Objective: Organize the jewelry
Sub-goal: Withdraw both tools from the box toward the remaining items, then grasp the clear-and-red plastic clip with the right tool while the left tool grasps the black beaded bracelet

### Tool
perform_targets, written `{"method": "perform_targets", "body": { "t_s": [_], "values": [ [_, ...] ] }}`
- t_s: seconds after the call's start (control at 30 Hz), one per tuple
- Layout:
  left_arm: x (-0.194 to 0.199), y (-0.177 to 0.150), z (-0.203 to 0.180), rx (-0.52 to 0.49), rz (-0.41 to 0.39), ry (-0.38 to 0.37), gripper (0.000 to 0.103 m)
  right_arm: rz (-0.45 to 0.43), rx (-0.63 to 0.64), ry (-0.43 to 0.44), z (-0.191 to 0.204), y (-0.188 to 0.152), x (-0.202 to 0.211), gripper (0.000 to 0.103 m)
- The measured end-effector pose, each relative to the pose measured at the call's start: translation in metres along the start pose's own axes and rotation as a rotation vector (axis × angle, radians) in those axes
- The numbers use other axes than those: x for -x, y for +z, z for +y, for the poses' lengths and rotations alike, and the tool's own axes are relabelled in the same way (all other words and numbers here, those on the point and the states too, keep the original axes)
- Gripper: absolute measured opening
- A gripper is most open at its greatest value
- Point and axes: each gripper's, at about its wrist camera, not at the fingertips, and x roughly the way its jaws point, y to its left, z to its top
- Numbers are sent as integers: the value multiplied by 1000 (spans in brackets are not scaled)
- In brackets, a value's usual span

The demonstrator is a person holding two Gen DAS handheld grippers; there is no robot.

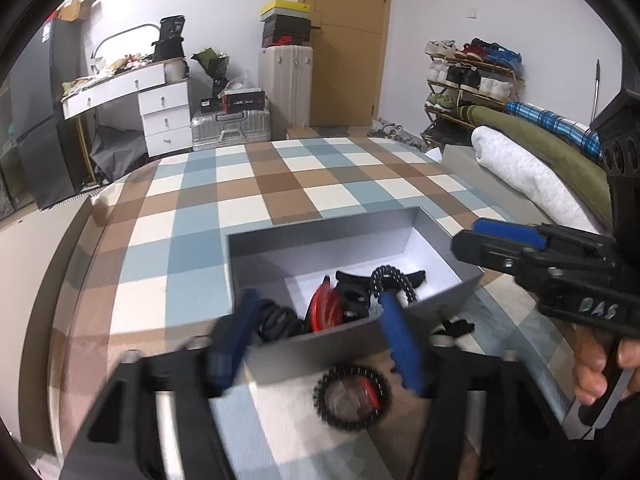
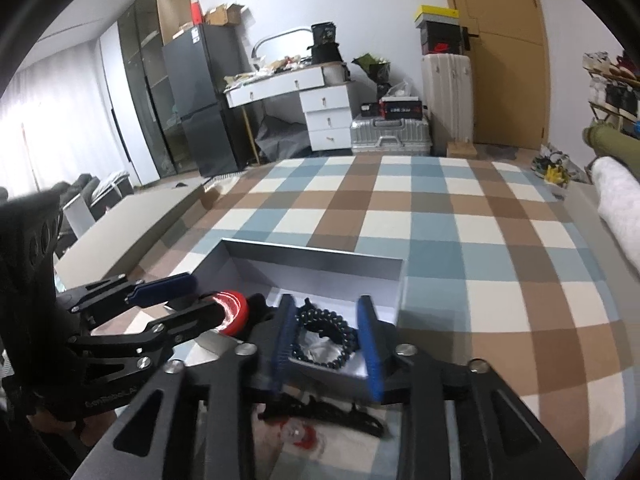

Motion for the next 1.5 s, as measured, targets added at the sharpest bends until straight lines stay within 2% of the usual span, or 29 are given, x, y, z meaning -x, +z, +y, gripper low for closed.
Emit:
{"method": "perform_targets", "body": {
  "t_s": [0.03, 0.07, 0.1, 0.13, 0.23, 0.33, 0.43, 0.5, 0.87, 1.0, 1.07, 1.13, 1.17, 1.23, 1.37, 1.43, 1.5],
  "values": [
    [2, -1, 0, 5, -4, -3, 72, 3, -10, 9, -2, 0, 5, 58],
    [7, -3, 0, 10, -6, -5, 76, 3, -17, 12, -3, -1, 8, 64],
    [11, -5, 2, 16, -9, -8, 83, 2, -20, 11, -4, -1, 12, 74],
    [14, -6, 3, 24, -13, -6, 85, 2, -19, 7, -4, -2, 15, 83],
    [18, -10, 8, 55, -8, 6, 99, 0, -2, -23, -4, -7, 24, 103],
    [17, -13, 10, 51, -10, -4, 102, 0, 14, -33, -4, -12, 27, 103],
    [14, -16, 12, 36, -3, 36, 102, 29, 37, -36, -5, -15, 23, 103],
    [13, -17, 14, 48, 4, 15, 102, 47, 30, -48, -8, -17, 18, 103],
    [3, -28, 14, 27, 64, 27, 102, 232, 98, -58, 3, -39, -15, 103],
    [1, -30, 16, 34, 81, 25, 102, 261, 108, -47, 4, -44, -18, 102],
    [0, -31, 16, 32, 91, 22, 102, 271, 117, -37, 5, -46, -18, 99],
    [-1, -32, 15, 28, 97, 23, 102, 280, 125, -25, 8, -47, -19, 90],
    [-1, -32, 14, 26, 97, 24, 102, 290, 131, -13, 9, -49, -20, 88],
    [-2, -33, 13, 22, 102, 23, 102, 302, 140, 4, 12, -50, -21, 77],
    [-5, -34, 10, 4, 118, 26, 102, 321, 143, 49, 17, -53, -23, 72],
    [-6, -35, 9, -5, 126, 24, 102, 326, 142, 57, 18, -54, -25, 65],
    [-7, -36, 7, -13, 136, 25, 102, 331, 141, 67, 19, -55, -26, 63]
  ]
}}
